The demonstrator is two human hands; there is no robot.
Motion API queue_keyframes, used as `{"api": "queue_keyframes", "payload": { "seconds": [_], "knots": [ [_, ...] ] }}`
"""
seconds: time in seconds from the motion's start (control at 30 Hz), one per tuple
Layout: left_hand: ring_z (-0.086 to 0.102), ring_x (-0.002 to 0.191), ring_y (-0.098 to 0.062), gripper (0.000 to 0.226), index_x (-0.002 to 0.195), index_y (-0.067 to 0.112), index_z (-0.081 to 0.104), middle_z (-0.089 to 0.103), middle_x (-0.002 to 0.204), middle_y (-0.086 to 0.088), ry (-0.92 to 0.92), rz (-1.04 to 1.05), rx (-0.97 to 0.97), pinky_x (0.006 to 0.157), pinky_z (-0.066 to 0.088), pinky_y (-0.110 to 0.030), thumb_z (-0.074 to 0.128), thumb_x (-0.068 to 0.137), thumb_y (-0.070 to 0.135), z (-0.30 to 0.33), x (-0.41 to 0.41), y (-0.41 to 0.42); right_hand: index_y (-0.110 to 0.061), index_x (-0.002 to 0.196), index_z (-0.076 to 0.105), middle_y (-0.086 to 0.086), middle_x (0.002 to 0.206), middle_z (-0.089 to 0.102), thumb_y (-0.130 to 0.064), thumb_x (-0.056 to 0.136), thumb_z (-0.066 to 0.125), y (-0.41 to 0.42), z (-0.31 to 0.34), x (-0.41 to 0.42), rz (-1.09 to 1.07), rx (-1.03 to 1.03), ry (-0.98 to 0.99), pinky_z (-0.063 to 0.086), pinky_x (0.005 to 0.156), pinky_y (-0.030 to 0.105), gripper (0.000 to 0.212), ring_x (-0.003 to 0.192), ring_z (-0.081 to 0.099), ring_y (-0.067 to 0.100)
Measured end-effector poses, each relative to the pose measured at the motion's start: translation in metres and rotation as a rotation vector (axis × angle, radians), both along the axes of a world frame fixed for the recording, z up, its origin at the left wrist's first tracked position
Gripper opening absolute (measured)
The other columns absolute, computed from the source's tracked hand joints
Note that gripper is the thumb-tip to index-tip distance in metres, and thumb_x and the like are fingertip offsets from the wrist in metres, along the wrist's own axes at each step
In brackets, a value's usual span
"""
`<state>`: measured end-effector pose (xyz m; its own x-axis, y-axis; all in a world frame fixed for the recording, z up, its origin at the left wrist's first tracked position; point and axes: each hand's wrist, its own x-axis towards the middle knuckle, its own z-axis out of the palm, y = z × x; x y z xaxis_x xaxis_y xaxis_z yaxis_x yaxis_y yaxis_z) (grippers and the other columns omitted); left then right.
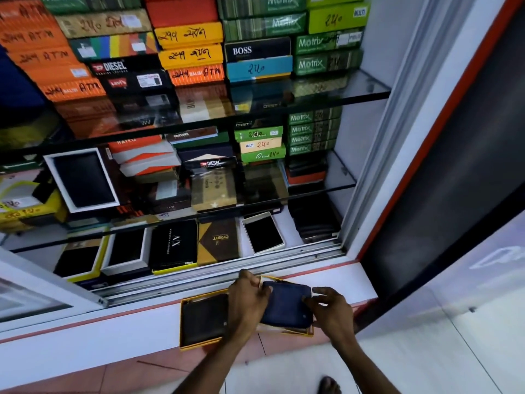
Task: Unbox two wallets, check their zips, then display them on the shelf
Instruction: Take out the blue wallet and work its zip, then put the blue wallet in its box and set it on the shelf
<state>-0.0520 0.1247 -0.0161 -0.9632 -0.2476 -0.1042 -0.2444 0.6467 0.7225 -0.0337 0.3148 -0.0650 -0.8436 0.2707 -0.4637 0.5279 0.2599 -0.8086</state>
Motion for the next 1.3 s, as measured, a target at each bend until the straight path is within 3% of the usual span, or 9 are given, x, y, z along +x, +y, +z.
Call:
{"api": "queue_keyframes", "payload": {
  "seconds": [0.13,0.27,0.43,0.57,0.67,0.9,1.0,1.1,1.3],
  "knots": [
    [0.056,0.062,0.000,0.017,0.074,0.016,0.063,0.062,0.068,0.013,0.027,-0.050,-0.054,0.061,0.044,-0.015,0.074,0.078,0.028,-0.003,0.003,-0.003,-0.023,0.105,0.074,-0.002,0.100,0.078,-0.031,0.085,0.071,-0.006,0.010,0.003,0.082,0.068,0.053,0.061,0.082,0.042,0.022,0.090,0.073,0.022],
    [0.068,0.069,-0.012,0.016,0.069,0.011,0.071,0.074,0.070,-0.003,-0.019,-0.066,-0.044,0.068,0.058,-0.039,0.068,0.083,0.019,-0.021,0.007,-0.010,-0.018,0.116,0.072,-0.002,0.106,0.074,-0.028,0.090,0.067,-0.009,0.013,0.005,0.132,0.109,0.074,0.058,0.084,0.032,0.028,0.098,0.071,0.022],
    [0.067,0.076,-0.010,0.008,0.081,0.010,0.077,0.074,0.079,0.002,-0.062,-0.054,0.055,0.068,0.050,-0.017,0.069,0.083,0.012,-0.017,0.007,-0.006,-0.024,0.124,0.065,0.010,0.116,0.067,-0.040,0.087,0.068,-0.008,0.007,0.006,0.170,0.195,0.059,0.057,0.073,0.027,0.041,0.100,0.067,0.027],
    [0.069,0.096,-0.017,0.022,0.103,0.011,0.071,0.073,0.100,-0.001,-0.206,-0.093,0.076,0.081,0.052,-0.022,0.070,0.081,0.008,-0.022,0.013,-0.002,-0.022,0.125,0.058,0.012,0.114,0.070,-0.034,0.086,0.071,-0.007,0.005,0.006,0.145,0.163,0.041,0.055,0.064,0.025,0.043,0.093,0.068,0.029],
    [0.068,0.092,-0.018,0.032,0.104,0.017,0.070,0.069,0.093,0.001,-0.205,-0.076,0.126,0.085,0.057,-0.031,0.062,0.081,-0.005,-0.023,0.021,0.003,-0.013,0.128,0.054,0.014,0.116,0.068,-0.028,0.083,0.075,-0.008,0.001,0.009,0.130,0.143,0.034,0.046,0.056,0.017,0.052,0.087,0.061,0.023],
    [0.071,0.087,-0.016,0.025,0.092,0.013,0.071,0.071,0.082,0.006,-0.113,0.080,0.311,0.064,0.049,-0.003,0.070,0.075,-0.006,0.002,0.018,-0.007,-0.014,0.124,0.063,0.005,0.115,0.069,-0.030,0.083,0.075,-0.003,0.022,0.005,0.079,0.061,0.143,0.044,0.051,0.009,0.045,0.084,0.064,0.017],
    [0.072,0.086,-0.014,0.025,0.095,0.014,0.076,0.075,0.089,0.005,-0.033,0.086,0.320,0.073,0.058,-0.019,0.075,0.073,0.002,0.024,0.006,-0.018,-0.016,0.114,0.067,0.000,0.105,0.072,-0.026,0.079,0.080,-0.005,0.051,-0.008,0.036,-0.010,0.222,0.046,0.049,0.004,0.038,0.058,0.069,0.002],
    [0.072,0.090,-0.012,0.027,0.098,0.022,0.076,0.077,0.095,0.007,0.038,0.092,0.384,0.082,0.061,-0.036,0.074,0.076,0.005,0.053,-0.005,-0.030,-0.023,0.109,0.069,-0.005,0.101,0.073,-0.027,0.076,0.082,-0.011,0.086,-0.024,0.033,-0.073,0.345,0.052,0.058,0.015,0.035,0.058,0.070,-0.002],
    [0.073,0.090,-0.006,0.032,0.099,0.022,0.076,0.078,0.094,0.009,0.278,0.099,0.508,0.087,0.056,-0.030,0.074,0.076,0.001,0.110,-0.034,-0.049,-0.031,0.108,0.073,-0.004,0.095,0.078,-0.020,0.078,0.080,-0.027,0.147,-0.073,0.100,-0.182,0.548,0.059,0.071,0.028,0.033,0.074,0.074,0.008]
  ]
}}
